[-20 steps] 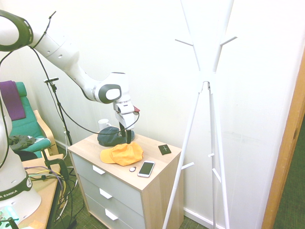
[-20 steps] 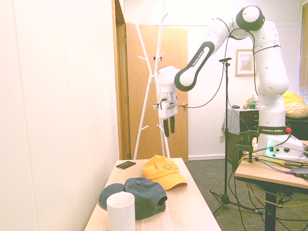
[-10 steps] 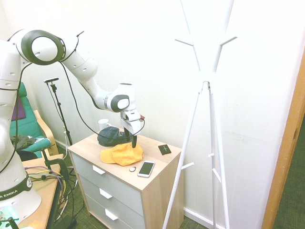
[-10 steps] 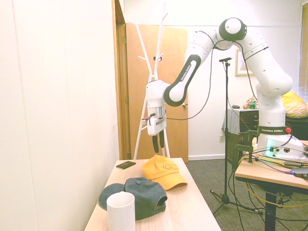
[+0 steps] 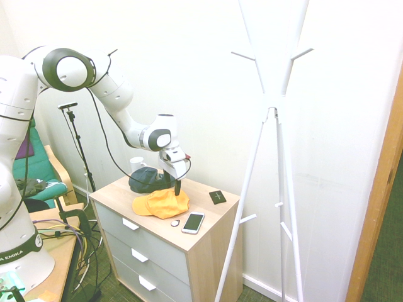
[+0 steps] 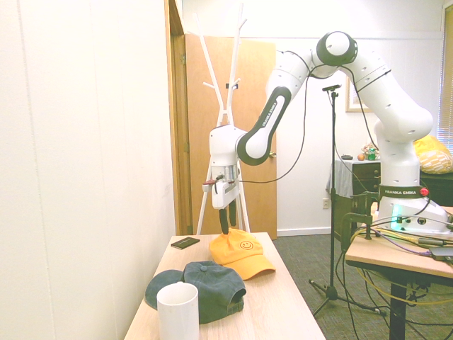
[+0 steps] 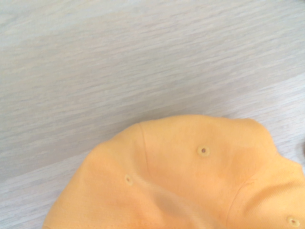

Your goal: Hang the cap

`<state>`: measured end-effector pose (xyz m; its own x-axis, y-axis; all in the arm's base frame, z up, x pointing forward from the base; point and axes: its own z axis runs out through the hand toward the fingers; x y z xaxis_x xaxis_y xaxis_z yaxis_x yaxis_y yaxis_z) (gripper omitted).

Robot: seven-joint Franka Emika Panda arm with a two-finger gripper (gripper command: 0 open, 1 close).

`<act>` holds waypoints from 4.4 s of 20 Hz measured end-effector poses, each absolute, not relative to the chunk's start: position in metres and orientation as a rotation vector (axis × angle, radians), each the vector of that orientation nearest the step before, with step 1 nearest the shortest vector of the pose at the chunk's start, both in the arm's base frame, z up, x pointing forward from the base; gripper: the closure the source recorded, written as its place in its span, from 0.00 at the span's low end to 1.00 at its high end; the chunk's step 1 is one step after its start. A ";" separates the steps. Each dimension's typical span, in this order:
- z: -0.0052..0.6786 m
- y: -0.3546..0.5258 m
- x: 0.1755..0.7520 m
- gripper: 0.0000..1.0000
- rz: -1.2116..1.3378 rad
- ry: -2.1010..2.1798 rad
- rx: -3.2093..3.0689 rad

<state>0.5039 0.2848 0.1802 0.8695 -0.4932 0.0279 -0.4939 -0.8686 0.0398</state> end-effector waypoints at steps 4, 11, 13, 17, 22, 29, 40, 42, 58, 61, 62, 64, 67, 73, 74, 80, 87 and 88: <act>0.180 0.282 0.505 1.00 0.028 -0.797 2.989; 0.179 0.284 0.504 1.00 0.030 -0.789 2.987; 0.179 0.286 0.503 1.00 0.030 -0.784 2.988; 0.179 0.285 0.503 1.00 0.031 -0.785 2.987; 0.179 0.284 0.504 1.00 0.033 -0.787 2.985; 0.179 0.280 0.506 1.00 0.036 -0.795 2.980; 0.268 0.285 0.496 1.00 0.273 -0.472 2.698; 0.285 0.282 0.497 1.00 0.343 -0.421 2.602; 0.452 0.234 0.513 1.00 0.759 -0.198 1.968; 0.490 0.227 0.511 1.00 0.805 -0.194 1.902; 0.506 0.223 0.512 1.00 0.821 -0.195 1.881; 0.542 0.215 0.517 1.00 0.854 -0.207 1.846; 0.592 0.204 0.522 1.00 0.897 -0.231 1.810; 0.665 0.203 0.523 1.00 0.958 -0.273 1.770; 0.672 0.203 0.522 1.00 0.965 -0.279 1.764; 0.696 0.198 0.521 1.00 0.987 -0.310 1.741; 0.684 0.158 0.549 1.00 0.965 -0.317 1.761; 0.678 0.153 0.553 1.00 0.960 -0.321 1.776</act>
<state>0.5528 0.1533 0.6784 0.6432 0.2190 0.7337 -0.6168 -0.4196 0.6659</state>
